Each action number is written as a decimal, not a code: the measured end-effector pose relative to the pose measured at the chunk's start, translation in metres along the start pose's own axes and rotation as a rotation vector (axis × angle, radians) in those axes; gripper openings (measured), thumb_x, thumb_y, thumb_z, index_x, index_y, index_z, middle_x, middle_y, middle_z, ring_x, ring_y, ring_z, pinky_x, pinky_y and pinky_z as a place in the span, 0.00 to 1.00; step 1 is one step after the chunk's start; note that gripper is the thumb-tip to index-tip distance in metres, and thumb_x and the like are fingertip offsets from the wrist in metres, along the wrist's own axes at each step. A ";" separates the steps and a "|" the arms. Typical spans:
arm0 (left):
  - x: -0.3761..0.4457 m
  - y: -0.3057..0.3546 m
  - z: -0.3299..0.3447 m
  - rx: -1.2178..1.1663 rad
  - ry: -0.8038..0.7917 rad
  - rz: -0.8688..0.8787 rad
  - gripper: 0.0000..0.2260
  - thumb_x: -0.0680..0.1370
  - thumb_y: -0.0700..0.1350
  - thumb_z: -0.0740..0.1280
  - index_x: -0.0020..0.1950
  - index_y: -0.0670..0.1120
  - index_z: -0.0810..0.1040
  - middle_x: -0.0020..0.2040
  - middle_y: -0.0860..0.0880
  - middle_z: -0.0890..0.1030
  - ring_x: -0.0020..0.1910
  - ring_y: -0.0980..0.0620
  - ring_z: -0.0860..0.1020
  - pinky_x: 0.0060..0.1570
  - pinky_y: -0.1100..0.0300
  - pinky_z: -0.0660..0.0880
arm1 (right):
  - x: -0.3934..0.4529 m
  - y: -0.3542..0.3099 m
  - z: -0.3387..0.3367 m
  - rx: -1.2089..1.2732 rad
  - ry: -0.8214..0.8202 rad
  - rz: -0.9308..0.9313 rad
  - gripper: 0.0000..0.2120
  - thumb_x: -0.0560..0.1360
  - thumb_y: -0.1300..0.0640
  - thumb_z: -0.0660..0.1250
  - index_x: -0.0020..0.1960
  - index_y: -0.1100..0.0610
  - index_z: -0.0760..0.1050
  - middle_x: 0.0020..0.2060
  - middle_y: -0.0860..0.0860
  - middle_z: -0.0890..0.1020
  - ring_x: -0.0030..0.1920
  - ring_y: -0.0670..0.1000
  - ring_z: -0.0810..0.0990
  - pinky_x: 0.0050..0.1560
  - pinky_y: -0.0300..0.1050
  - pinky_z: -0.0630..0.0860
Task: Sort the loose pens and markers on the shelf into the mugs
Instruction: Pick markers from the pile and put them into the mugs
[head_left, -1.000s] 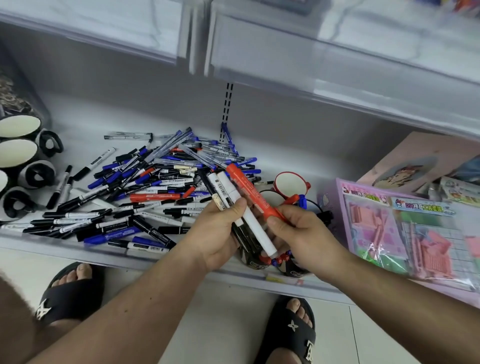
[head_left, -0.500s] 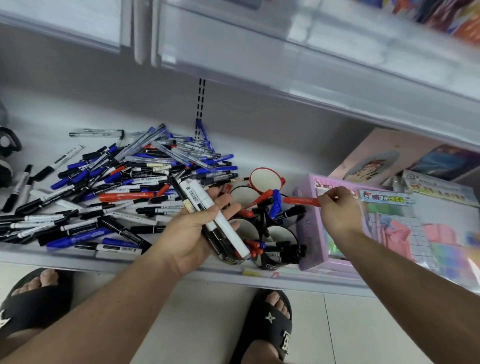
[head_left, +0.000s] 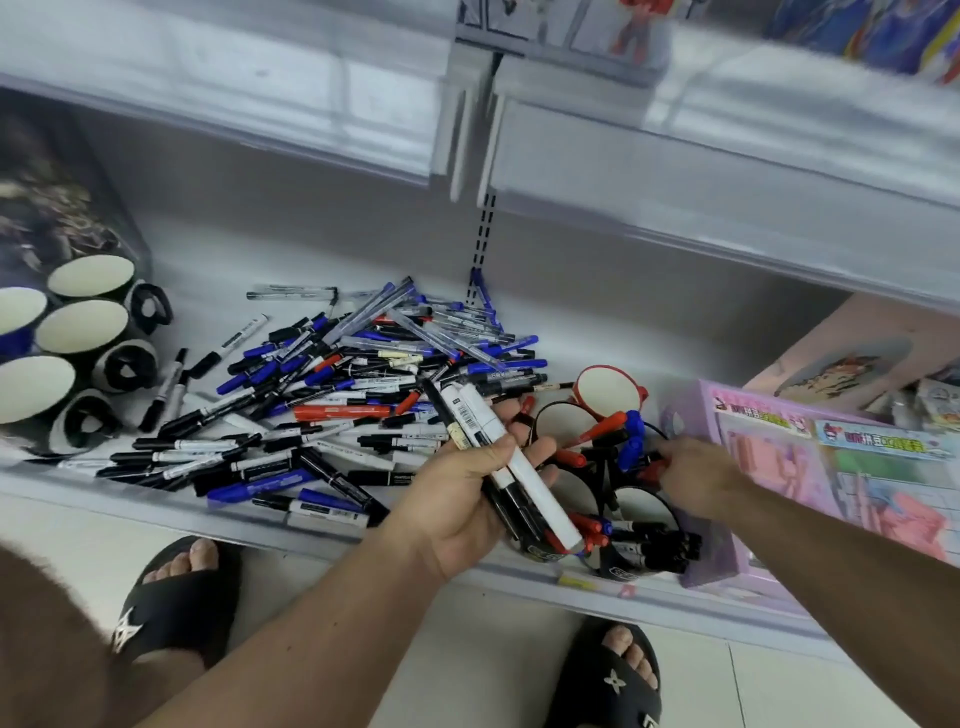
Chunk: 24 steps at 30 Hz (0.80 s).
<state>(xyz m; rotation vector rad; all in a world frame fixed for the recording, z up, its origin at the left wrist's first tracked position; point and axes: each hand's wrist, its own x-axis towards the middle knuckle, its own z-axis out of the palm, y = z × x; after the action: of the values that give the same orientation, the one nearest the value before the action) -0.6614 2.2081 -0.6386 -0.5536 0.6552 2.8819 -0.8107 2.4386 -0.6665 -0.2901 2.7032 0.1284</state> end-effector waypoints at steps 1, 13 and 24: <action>0.000 0.000 -0.001 0.007 -0.006 0.000 0.17 0.74 0.33 0.63 0.62 0.43 0.77 0.41 0.47 0.82 0.48 0.45 0.84 0.58 0.43 0.76 | -0.004 -0.005 -0.008 0.020 0.091 0.022 0.19 0.79 0.58 0.59 0.69 0.47 0.71 0.57 0.57 0.77 0.52 0.57 0.79 0.48 0.46 0.77; 0.000 0.009 0.000 0.248 -0.039 0.088 0.16 0.74 0.32 0.62 0.58 0.45 0.79 0.47 0.46 0.85 0.50 0.47 0.83 0.54 0.53 0.79 | -0.075 -0.107 -0.054 0.930 -0.065 -0.419 0.06 0.69 0.52 0.74 0.46 0.49 0.81 0.43 0.51 0.85 0.47 0.53 0.84 0.58 0.59 0.78; 0.008 0.012 0.005 0.181 -0.032 0.103 0.15 0.81 0.34 0.57 0.63 0.47 0.76 0.59 0.47 0.83 0.59 0.51 0.81 0.60 0.51 0.74 | -0.078 -0.093 -0.027 0.852 -0.274 -0.426 0.16 0.76 0.61 0.71 0.61 0.49 0.74 0.47 0.50 0.86 0.49 0.51 0.84 0.57 0.54 0.79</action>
<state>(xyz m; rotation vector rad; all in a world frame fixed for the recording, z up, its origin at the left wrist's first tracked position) -0.6729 2.1993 -0.6329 -0.4603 0.9543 2.8771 -0.7314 2.3589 -0.6139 -0.5117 2.1230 -0.9921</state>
